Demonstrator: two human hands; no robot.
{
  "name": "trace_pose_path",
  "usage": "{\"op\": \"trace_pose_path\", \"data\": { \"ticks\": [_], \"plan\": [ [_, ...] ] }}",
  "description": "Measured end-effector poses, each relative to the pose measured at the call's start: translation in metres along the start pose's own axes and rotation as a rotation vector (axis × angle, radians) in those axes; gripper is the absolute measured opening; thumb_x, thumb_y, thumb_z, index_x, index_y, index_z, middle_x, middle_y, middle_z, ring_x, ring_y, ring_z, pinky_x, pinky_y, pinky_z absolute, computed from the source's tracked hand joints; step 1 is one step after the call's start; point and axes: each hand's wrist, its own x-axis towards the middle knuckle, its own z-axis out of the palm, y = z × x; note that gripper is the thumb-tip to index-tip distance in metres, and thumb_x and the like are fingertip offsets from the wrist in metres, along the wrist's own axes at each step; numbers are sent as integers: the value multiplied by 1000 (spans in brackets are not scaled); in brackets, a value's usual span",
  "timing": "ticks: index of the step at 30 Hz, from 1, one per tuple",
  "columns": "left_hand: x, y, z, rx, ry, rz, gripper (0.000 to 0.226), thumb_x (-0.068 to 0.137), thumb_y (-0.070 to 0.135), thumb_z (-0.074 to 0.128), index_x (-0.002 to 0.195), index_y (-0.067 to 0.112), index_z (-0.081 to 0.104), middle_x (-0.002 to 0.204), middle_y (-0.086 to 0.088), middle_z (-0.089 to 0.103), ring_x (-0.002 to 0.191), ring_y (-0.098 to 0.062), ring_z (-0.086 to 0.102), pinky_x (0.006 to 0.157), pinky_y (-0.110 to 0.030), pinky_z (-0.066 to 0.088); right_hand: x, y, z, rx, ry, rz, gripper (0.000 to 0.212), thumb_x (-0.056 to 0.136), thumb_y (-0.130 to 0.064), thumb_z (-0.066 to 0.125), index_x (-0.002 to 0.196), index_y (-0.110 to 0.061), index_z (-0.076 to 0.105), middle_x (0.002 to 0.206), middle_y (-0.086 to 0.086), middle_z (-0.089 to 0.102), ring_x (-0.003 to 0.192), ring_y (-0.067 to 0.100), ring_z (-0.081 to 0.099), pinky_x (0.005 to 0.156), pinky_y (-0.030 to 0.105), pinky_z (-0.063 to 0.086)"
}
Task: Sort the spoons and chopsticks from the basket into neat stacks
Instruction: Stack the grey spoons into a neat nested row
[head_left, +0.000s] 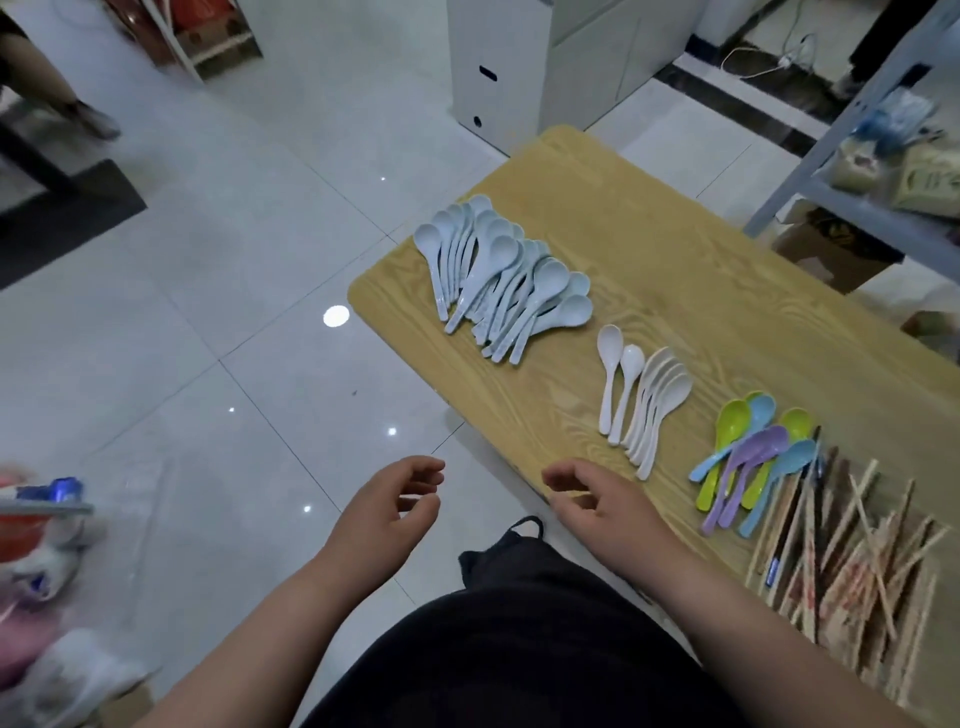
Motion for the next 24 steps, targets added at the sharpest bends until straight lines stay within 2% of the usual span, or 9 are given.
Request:
{"op": "trace_pose_path", "data": {
  "ticks": [3, 11, 15, 19, 22, 24],
  "plan": [
    [46, 21, -17, 12, 19, 3, 34, 94, 12, 58, 116, 38, 62, 111, 15, 68, 105, 1, 62, 86, -16, 47, 35, -4, -8, 15, -23, 23, 22, 94, -25, 63, 111, -39, 65, 111, -26, 66, 107, -13, 57, 94, 18, 48],
    [137, 51, -50, 29, -9, -1, 32, 95, 11, 58, 115, 36, 63, 109, 13, 69, 103, 0, 64, 82, -14, 50, 139, -43, -33, 58, -32, -3, 22, 98, -22, 61, 118, -30, 66, 112, -25, 61, 101, -16, 55, 86, 10, 44],
    [181, 50, -80, 83, -123, 21, 31, 94, 7, 60, 115, 30, 64, 106, 11, 69, 99, -1, 63, 78, -11, 50, 193, -65, -37, 80, 64, 26, 19, 98, -22, 61, 115, -30, 65, 108, -25, 62, 97, -14, 58, 78, 5, 42],
    [241, 44, -118, 136, -255, 69, 31, 94, 8, 61, 112, 33, 64, 106, 23, 66, 98, -4, 64, 79, -11, 49, 239, -84, -31, 121, 188, 95, 19, 99, -22, 60, 116, -27, 65, 110, -21, 62, 97, -13, 57, 80, 6, 41],
    [293, 44, -142, 189, -377, 89, 29, 95, 10, 61, 113, 32, 64, 106, 25, 65, 97, -4, 63, 78, -11, 50, 258, -96, -19, 169, 301, 195, 17, 98, -21, 59, 113, -28, 64, 109, -21, 62, 102, -9, 57, 87, 15, 46],
    [327, 46, -154, 228, -445, 117, 28, 95, 12, 61, 114, 33, 65, 104, 19, 68, 97, -4, 63, 78, -12, 50, 265, -101, -5, 209, 381, 262, 16, 98, -22, 59, 110, -31, 64, 109, -21, 63, 105, -6, 58, 88, 22, 49]
  ]
}}
